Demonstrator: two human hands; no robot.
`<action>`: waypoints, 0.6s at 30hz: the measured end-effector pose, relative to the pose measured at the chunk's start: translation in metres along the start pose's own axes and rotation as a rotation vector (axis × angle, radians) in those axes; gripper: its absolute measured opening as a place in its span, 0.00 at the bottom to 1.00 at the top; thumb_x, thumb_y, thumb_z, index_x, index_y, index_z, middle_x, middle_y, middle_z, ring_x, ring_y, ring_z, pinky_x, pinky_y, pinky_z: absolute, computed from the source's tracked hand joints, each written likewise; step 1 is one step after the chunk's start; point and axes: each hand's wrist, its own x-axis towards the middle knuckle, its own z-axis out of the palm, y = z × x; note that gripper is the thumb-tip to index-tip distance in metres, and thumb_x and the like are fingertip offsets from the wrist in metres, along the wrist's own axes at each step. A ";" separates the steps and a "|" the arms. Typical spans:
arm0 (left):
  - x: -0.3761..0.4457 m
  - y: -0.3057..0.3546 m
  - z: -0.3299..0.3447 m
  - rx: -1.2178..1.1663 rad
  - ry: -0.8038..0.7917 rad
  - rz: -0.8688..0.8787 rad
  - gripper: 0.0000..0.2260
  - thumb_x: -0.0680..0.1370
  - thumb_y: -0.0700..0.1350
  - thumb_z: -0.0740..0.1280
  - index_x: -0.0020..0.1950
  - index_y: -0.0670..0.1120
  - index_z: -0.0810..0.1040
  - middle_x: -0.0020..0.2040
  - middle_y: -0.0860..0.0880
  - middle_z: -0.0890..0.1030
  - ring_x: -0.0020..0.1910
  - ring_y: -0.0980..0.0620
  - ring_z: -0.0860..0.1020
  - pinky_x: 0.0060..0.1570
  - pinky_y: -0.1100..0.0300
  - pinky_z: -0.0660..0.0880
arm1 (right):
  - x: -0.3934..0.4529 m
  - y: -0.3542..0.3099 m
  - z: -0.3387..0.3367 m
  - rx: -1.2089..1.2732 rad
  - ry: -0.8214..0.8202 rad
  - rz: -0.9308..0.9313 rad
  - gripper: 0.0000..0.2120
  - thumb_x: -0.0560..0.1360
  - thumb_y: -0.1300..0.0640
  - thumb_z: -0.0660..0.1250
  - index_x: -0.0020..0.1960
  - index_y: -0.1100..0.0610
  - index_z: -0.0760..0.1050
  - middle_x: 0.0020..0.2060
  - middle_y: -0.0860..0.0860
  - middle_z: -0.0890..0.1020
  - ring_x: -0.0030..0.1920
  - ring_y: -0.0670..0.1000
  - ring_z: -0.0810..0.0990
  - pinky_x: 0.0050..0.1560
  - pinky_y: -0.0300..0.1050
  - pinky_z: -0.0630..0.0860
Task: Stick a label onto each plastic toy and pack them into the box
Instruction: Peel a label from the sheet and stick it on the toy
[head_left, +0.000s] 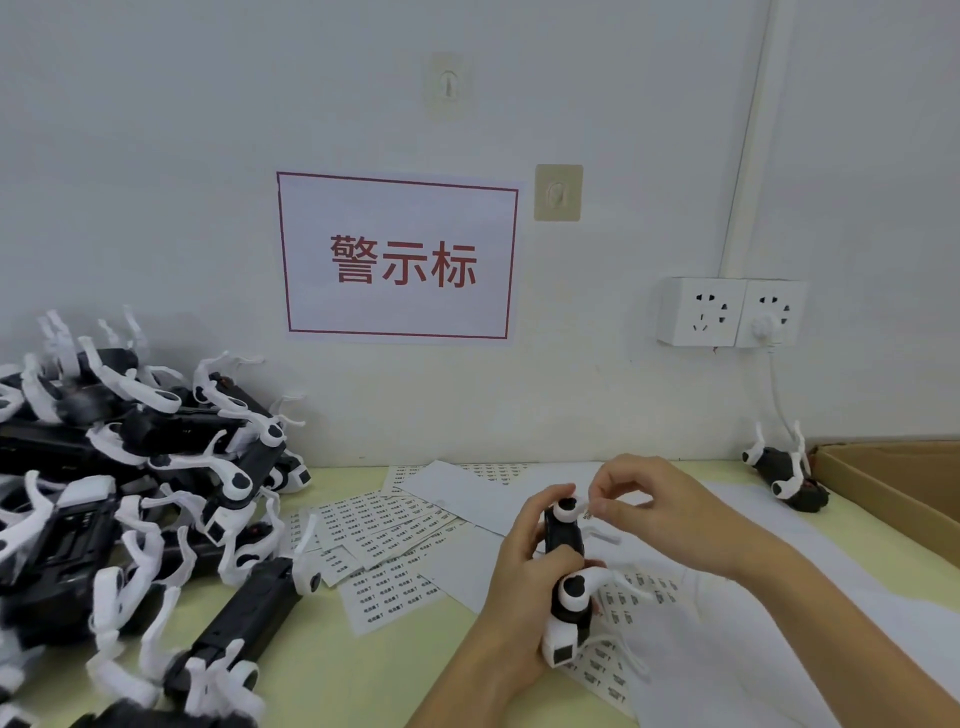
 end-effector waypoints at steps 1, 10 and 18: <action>0.001 -0.001 0.000 -0.009 -0.004 -0.007 0.27 0.67 0.35 0.65 0.62 0.57 0.79 0.50 0.47 0.82 0.46 0.41 0.81 0.36 0.56 0.75 | 0.001 0.002 0.000 -0.019 0.008 0.001 0.08 0.76 0.57 0.70 0.39 0.50 0.79 0.45 0.44 0.81 0.49 0.39 0.79 0.55 0.42 0.74; 0.001 -0.003 -0.002 -0.069 -0.022 -0.023 0.24 0.66 0.34 0.67 0.60 0.51 0.77 0.63 0.39 0.76 0.49 0.37 0.84 0.33 0.56 0.76 | 0.004 0.005 0.006 -0.140 0.000 -0.033 0.11 0.76 0.55 0.71 0.36 0.45 0.78 0.48 0.41 0.76 0.48 0.39 0.76 0.52 0.40 0.74; 0.004 -0.006 -0.004 -0.050 -0.032 -0.015 0.24 0.66 0.35 0.68 0.61 0.50 0.78 0.63 0.40 0.77 0.50 0.38 0.84 0.35 0.55 0.77 | 0.005 0.004 0.006 -0.180 -0.011 -0.032 0.13 0.75 0.56 0.72 0.33 0.43 0.79 0.47 0.40 0.75 0.49 0.41 0.75 0.50 0.38 0.69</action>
